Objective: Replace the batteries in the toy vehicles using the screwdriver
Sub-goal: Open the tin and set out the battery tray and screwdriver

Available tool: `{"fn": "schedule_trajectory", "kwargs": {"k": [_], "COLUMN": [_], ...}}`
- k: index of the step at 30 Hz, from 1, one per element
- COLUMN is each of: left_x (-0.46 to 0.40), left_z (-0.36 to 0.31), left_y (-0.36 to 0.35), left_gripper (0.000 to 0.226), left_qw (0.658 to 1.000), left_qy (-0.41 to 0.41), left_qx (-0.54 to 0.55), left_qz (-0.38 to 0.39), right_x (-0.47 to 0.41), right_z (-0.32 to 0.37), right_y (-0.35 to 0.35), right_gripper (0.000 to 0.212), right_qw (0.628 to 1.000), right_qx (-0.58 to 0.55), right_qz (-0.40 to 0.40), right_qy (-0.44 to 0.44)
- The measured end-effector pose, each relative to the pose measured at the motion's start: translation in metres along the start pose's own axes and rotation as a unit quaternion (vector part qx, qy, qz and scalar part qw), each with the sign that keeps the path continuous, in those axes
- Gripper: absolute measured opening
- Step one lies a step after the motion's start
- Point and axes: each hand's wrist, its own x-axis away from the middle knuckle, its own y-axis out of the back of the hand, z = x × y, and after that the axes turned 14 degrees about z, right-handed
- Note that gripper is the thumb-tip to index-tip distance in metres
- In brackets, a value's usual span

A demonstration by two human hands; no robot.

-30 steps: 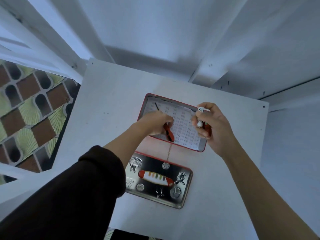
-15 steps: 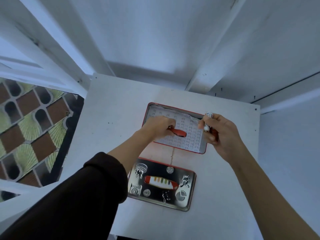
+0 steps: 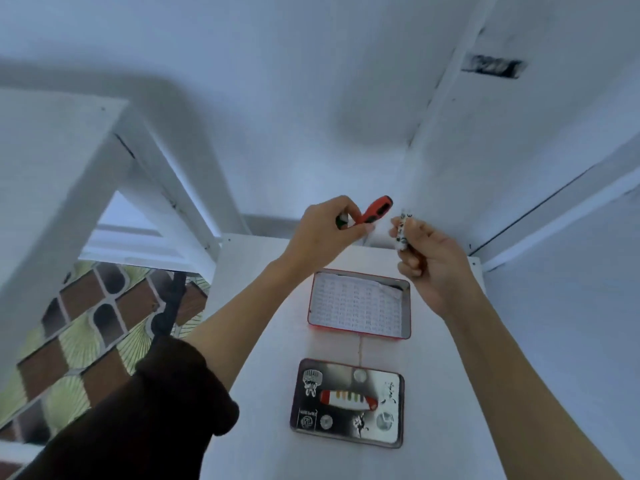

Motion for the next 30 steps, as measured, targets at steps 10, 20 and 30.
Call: {"fn": "schedule_trajectory", "kwargs": {"k": [10, 20, 30], "left_x": [0.08, 0.206, 0.299], "left_z": [-0.084, -0.136, -0.117], "left_y": [0.047, 0.087, 0.209], "left_gripper": [0.015, 0.016, 0.016], "left_qw": [0.992, 0.978, 0.968], "left_qy": [-0.108, -0.185, -0.22], "left_qx": [0.027, 0.064, 0.064], "left_qz": [-0.057, -0.077, -0.1], "right_x": [0.068, 0.139, 0.145], "right_z": [0.064, 0.066, 0.046], "right_y": [-0.087, -0.187, -0.32], "right_gripper": [0.025, 0.017, 0.04], "right_qw": [0.994, 0.982, 0.97], "right_qx": [0.062, 0.002, 0.039], "right_qz": [0.022, 0.072, 0.113], "right_qy": [0.087, 0.173, 0.21]}}
